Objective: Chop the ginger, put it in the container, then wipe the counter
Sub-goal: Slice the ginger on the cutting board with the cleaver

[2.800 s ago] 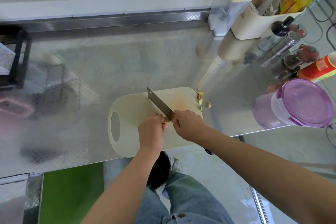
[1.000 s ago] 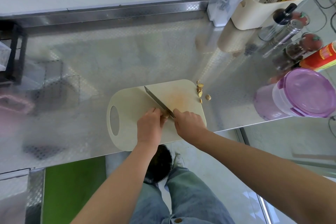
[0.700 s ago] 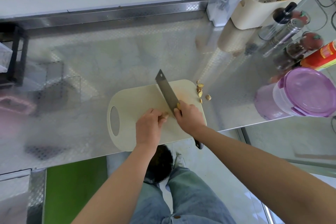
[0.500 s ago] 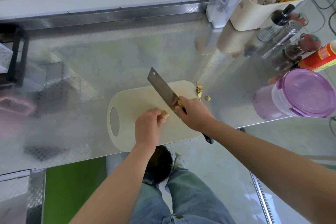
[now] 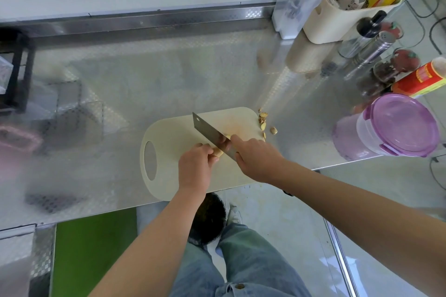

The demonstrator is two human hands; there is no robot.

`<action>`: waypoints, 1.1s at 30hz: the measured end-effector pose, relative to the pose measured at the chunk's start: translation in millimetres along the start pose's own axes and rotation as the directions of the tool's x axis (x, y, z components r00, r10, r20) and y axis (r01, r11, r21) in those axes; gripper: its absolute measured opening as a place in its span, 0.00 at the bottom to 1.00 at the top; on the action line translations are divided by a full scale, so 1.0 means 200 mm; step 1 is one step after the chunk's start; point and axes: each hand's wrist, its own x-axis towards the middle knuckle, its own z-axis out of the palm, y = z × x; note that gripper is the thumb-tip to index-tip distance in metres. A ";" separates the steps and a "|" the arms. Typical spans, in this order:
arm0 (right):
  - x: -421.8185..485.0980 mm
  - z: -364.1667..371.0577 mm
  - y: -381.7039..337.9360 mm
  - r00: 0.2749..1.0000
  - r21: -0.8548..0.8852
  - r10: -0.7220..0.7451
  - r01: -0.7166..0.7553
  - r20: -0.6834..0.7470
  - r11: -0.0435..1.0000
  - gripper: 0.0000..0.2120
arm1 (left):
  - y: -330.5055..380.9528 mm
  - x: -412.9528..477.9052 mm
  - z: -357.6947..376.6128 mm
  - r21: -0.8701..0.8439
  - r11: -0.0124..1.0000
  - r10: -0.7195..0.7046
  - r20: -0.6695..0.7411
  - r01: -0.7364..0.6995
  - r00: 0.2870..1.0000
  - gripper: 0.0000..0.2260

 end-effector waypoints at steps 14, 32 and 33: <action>0.10 0.03 -0.03 0.998 0.105 0.063 -0.065 0.022 0.992 0.09 | 0.01 0.01 0.00 0.071 0.995 0.073 0.041 -0.075 0.997 0.05; 0.13 0.10 -0.05 0.994 0.160 0.104 -0.100 -0.017 0.982 0.15 | 0.00 0.02 0.02 0.077 0.990 0.118 0.038 -0.120 0.992 0.03; 0.13 0.09 -0.05 0.995 0.164 0.102 -0.098 -0.020 0.982 0.15 | 0.00 0.02 0.02 0.091 0.990 0.105 0.057 -0.110 0.993 0.04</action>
